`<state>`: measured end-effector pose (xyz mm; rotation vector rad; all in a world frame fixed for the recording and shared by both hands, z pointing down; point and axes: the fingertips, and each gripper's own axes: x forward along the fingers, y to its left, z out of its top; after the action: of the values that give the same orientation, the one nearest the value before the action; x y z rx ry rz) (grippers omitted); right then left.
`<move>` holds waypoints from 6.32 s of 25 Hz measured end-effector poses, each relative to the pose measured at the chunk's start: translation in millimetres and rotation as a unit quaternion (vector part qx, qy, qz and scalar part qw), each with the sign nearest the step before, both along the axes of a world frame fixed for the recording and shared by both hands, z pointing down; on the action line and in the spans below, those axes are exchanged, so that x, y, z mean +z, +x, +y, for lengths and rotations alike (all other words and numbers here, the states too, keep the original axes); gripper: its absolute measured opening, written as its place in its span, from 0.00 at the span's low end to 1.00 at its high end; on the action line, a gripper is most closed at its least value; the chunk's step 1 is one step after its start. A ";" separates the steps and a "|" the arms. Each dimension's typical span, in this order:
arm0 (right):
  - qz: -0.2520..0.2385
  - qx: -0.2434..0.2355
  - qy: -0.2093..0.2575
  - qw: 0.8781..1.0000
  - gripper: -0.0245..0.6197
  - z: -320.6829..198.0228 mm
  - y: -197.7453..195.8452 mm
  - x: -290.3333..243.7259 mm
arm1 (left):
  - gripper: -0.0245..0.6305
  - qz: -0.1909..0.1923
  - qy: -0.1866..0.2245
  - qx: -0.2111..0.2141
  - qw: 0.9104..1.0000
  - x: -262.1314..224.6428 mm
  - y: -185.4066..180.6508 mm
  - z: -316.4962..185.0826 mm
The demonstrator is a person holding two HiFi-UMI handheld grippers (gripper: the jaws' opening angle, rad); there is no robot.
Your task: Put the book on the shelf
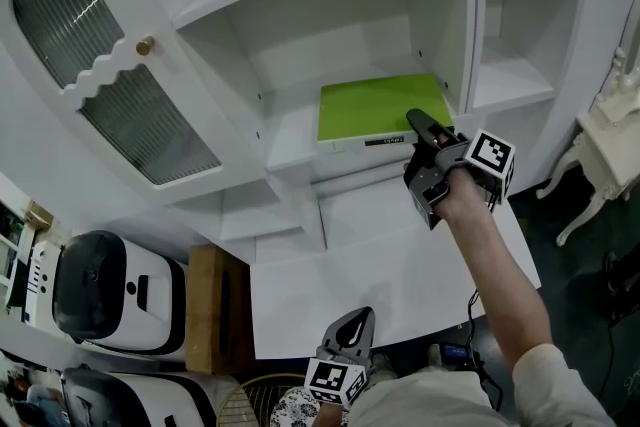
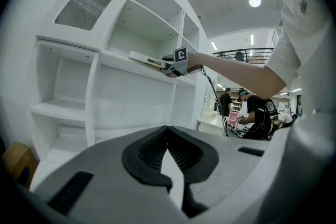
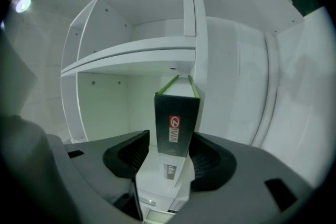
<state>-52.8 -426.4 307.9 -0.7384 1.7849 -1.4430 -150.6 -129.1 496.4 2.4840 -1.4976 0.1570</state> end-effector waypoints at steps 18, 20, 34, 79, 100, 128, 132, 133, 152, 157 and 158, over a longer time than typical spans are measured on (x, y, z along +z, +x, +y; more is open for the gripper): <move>0.017 -0.004 0.000 1.000 0.44 6.2 1.8 9.1 | 0.04 -0.001 -0.001 -0.005 1.000 2.0 -1.1 2.9; 0.022 -0.008 0.004 1.000 0.44 9.3 2.1 10.9 | 0.04 -0.001 0.000 -0.003 1.000 1.9 -0.3 3.0; 0.024 -0.037 0.051 0.998 0.40 52.5 4.7 0.4 | 0.04 -0.003 0.001 0.002 1.000 1.6 4.6 6.1; 0.073 -0.023 0.082 0.994 0.06 11.8 -15.1 -10.9 | 0.04 -0.001 -0.007 -0.004 1.000 3.2 9.2 8.3; 0.315 -0.035 0.214 0.924 0.06 148.7 74.9 48.4 | 0.04 0.003 0.000 0.051 0.999 -1.1 100.9 6.9; 0.497 -0.141 0.413 0.750 0.07 305.8 99.6 178.4 | 0.04 0.018 0.011 0.017 1.000 0.3 160.1 36.5; 0.512 -0.154 0.422 0.732 0.07 321.1 98.7 184.2 | 0.04 0.015 0.006 0.016 1.000 4.7 155.2 50.6; 0.515 -0.153 0.424 0.729 0.07 324.8 98.5 183.7 | 0.04 0.015 0.008 0.017 1.000 3.6 154.0 53.2; 0.519 -0.123 0.379 0.756 0.07 470.7 60.6 177.1 | 0.04 0.020 0.028 0.029 0.999 0.8 82.8 207.6; 0.534 -0.118 0.364 0.754 0.06 510.9 61.8 180.6 | 0.04 0.034 0.028 0.045 0.998 3.3 84.1 244.2; 0.537 -0.118 0.362 0.753 0.06 517.4 62.3 181.4 | 0.04 0.031 0.024 0.051 0.998 5.2 85.2 250.9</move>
<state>9.5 90.9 489.3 -0.9991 3.1087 -0.1937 -65.4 121.8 501.7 2.5789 -1.3679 0.0609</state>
